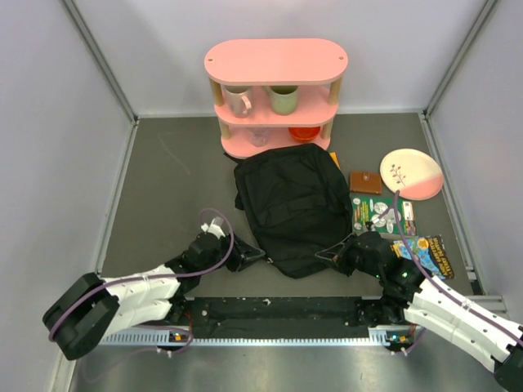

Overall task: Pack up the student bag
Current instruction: Unzip the student bag at the center of the board.

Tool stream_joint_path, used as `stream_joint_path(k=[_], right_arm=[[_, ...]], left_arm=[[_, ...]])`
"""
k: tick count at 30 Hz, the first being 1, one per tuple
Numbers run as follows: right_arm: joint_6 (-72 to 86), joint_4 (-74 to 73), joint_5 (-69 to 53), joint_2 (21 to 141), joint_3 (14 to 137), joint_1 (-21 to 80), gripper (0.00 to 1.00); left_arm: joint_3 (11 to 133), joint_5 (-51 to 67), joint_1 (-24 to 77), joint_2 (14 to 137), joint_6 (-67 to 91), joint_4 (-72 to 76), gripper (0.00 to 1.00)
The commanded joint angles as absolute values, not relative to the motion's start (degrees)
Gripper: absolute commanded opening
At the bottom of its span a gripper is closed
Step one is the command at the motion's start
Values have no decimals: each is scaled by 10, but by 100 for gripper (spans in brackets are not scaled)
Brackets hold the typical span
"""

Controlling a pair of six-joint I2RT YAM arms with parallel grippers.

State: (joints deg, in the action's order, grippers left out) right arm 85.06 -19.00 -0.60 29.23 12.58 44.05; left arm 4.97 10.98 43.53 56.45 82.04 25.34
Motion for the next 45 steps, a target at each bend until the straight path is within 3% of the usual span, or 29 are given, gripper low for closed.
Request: stream_joint_path(k=[1, 2, 4, 7, 14, 18, 25, 36, 42, 43, 44, 45], right_arm=[[852, -172, 22, 280, 146, 432, 0], [853, -171, 23, 279, 144, 432, 0], [854, -172, 23, 277, 142, 432, 0], [856, -172, 25, 274, 139, 432, 0], [852, -173, 32, 271, 137, 432, 0], [841, -173, 35, 259, 141, 432, 0], [835, -174, 26, 247, 137, 432, 0], [822, -174, 5, 247, 142, 432, 0], [816, -168, 3, 245, 135, 432, 0], [812, -163, -10, 245, 134, 432, 0], [807, -154, -13, 247, 134, 432, 0], [794, -144, -17, 252, 138, 432, 0]], left_arm=[[47, 125, 435, 585, 822, 320, 32], [47, 127, 435, 589, 822, 323, 24], [47, 130, 435, 596, 824, 330, 21], [50, 134, 435, 601, 821, 332, 0], [60, 125, 435, 592, 801, 296, 0], [70, 78, 430, 570, 767, 200, 0], [90, 51, 374, 540, 701, 120, 0], [154, 63, 277, 643, 626, 152, 0], [205, 143, 244, 693, 586, 165, 0], [210, 168, 244, 699, 579, 163, 2], [214, 181, 244, 699, 577, 158, 12], [214, 185, 244, 687, 568, 151, 44]])
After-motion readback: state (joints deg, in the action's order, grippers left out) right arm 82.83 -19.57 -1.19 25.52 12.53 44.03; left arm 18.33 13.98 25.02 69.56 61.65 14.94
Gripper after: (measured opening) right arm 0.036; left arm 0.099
